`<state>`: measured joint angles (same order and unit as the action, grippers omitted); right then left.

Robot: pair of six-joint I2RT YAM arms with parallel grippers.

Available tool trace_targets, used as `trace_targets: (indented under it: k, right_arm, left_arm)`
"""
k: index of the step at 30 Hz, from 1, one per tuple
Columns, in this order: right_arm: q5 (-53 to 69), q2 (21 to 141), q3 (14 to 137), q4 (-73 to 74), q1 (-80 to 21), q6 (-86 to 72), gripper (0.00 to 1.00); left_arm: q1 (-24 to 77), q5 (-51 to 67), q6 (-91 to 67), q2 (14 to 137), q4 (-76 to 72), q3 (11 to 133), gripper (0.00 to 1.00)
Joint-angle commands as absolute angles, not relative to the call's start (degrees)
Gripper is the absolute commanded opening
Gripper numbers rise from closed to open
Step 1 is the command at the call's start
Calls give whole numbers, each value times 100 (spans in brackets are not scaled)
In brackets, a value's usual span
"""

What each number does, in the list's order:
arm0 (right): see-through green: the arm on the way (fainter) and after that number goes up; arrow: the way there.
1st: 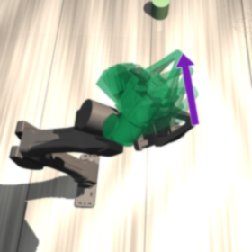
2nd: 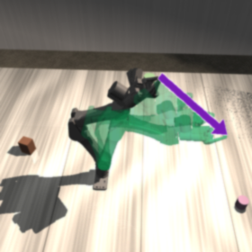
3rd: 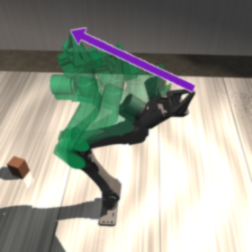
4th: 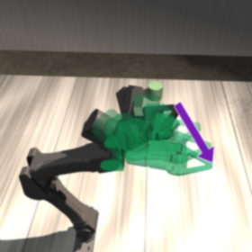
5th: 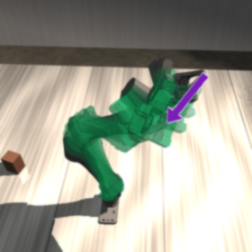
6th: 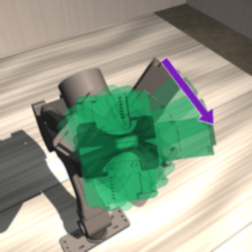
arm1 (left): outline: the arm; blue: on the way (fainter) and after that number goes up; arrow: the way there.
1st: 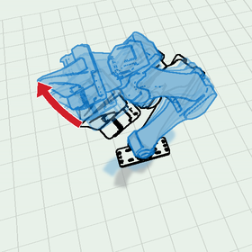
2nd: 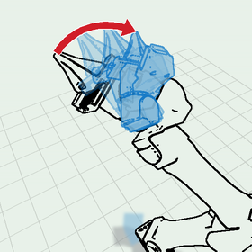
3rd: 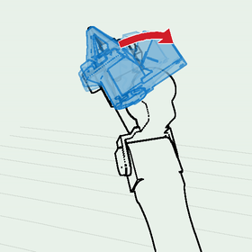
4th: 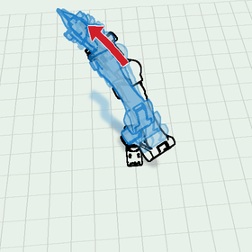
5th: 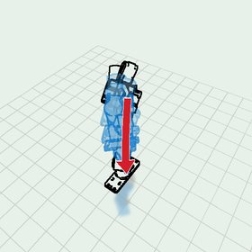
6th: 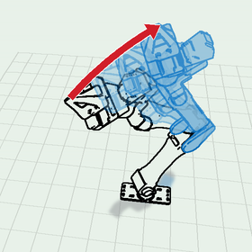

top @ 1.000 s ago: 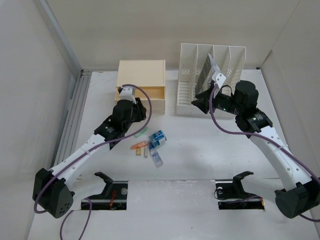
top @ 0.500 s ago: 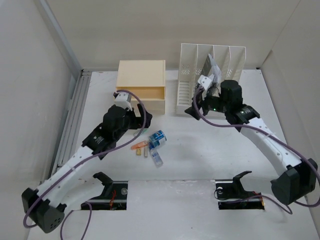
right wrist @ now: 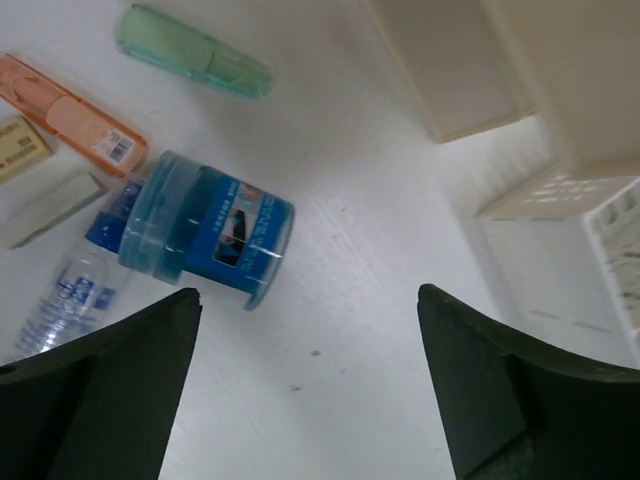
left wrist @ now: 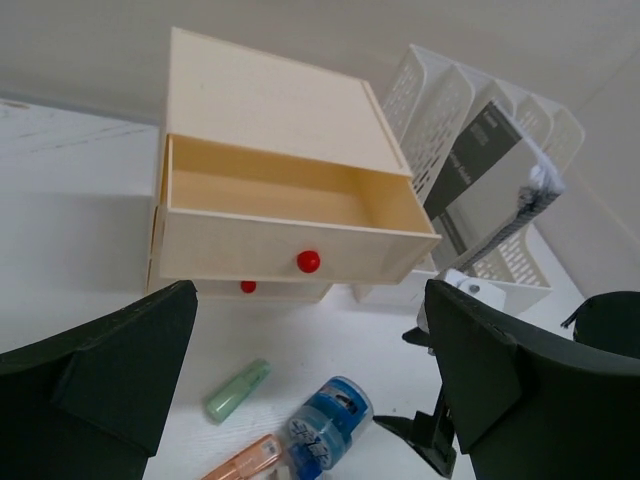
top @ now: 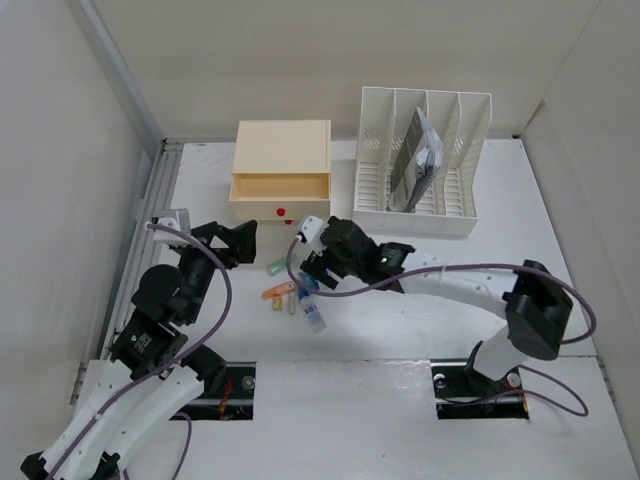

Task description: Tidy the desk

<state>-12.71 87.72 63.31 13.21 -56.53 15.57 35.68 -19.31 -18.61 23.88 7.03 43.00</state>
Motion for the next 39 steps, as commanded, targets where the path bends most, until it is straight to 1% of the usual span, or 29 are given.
trace_targets:
  k: [1,3,7,12,15,23,39]
  right_arm:
    - [-1978,9104,6784,1300,-5818,564,94]
    - [-1978,9455,6995,1354,-5818,54,100]
    - [-1732,9922,7444,1766,-5818,-430,100]
    - [-1091,9984,7515,1837,-5818,-791,100]
    - [-941,9984,7515,1837,-5818,-949,100]
    - [-1001,9932,7172,1714,-5818,-1248,100]
    - [-1055,10292,7119,1661,-5818,-1415,100]
  left_arm:
    - [3367,-1926,-1749,2566,396,4140,97]
    - [3366,-1925,-1749,2637,396,4140,97]
    - [3366,-1977,-1749,2637,396,4087,97]
    - [3366,-1978,-1749,2566,396,4087,97]
    - [3366,-1978,-1749,2566,396,4087,97]
    - [3366,-2030,-1696,2566,343,4034,97]
    - [3366,-2030,-1696,2355,343,3981,97]
